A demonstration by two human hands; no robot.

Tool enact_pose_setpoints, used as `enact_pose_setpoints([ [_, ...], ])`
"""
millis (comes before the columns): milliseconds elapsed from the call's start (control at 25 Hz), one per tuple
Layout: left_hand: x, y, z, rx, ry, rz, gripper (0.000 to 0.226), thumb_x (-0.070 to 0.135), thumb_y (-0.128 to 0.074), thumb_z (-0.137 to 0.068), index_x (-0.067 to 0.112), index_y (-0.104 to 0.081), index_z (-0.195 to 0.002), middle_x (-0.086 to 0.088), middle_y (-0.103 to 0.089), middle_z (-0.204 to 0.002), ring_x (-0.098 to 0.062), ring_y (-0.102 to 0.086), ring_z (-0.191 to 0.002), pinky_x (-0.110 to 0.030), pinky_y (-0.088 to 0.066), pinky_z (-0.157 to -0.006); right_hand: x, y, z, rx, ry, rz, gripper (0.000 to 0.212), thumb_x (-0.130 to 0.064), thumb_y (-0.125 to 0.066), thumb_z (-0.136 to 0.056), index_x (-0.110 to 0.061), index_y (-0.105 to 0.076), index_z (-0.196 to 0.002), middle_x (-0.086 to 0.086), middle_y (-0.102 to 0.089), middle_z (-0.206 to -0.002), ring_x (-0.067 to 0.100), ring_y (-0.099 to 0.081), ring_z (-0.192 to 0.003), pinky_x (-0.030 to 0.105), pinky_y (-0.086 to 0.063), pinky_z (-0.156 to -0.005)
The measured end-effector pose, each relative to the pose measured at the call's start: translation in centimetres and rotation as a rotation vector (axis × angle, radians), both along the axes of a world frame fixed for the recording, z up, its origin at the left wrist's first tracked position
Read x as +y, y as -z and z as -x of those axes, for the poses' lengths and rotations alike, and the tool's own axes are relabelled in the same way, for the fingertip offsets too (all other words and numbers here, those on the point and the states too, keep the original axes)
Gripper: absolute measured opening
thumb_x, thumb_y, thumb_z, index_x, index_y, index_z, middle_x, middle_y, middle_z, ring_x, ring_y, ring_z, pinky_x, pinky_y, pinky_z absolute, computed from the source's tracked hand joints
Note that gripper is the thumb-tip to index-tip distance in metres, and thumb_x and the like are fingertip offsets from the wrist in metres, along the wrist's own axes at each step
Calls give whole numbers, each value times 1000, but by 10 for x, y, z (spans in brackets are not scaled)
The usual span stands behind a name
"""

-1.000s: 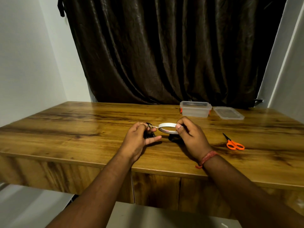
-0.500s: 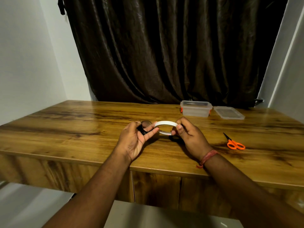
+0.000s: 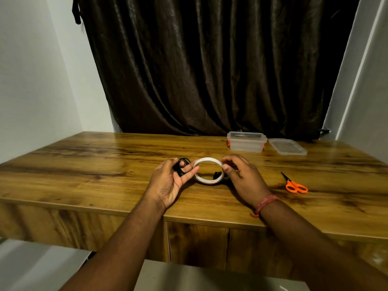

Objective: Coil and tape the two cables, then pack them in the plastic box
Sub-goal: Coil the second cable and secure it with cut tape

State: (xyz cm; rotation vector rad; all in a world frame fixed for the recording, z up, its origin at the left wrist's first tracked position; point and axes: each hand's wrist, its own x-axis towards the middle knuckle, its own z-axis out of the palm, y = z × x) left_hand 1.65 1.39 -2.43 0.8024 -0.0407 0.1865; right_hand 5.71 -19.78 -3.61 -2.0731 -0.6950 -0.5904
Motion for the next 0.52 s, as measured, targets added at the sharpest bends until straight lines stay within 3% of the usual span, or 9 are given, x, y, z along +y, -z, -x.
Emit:
enact_pose_setpoints([
  [120, -1, -1, 2, 14, 12, -2, 16, 3, -39, -101, 5, -47, -88, -15, -54, -75, -46, -67, -101, -57, -56, -85, -25, -4, 3, 4, 186, 75, 21, -28, -51, -99, -24, -59, -118, -9, -57, -115, 9, -52, -106, 30, -47, -87],
  [240, 1, 1, 1, 22, 21, -28, 14, 6, -39, -103, 5, -46, -91, -16, -54, -79, -46, -69, -99, -53, -58, -83, -70, -5, 3, 29, 372, 284, 25, -30, -52, -98, -22, -55, -121, -5, -56, -116, 14, -49, -110, 34, -46, -90],
  [520, 0, 1, 4, 32, 22, -88, 16, 8, -38, -103, 4, -48, -91, -14, -58, -77, -43, -70, -99, -46, -60, -80, -135, -5, 16, 29, 614, 651, 15, -39, -57, -91, -24, -53, -94, 0, -57, -99, 20, -51, -92, 38, -49, -77],
])
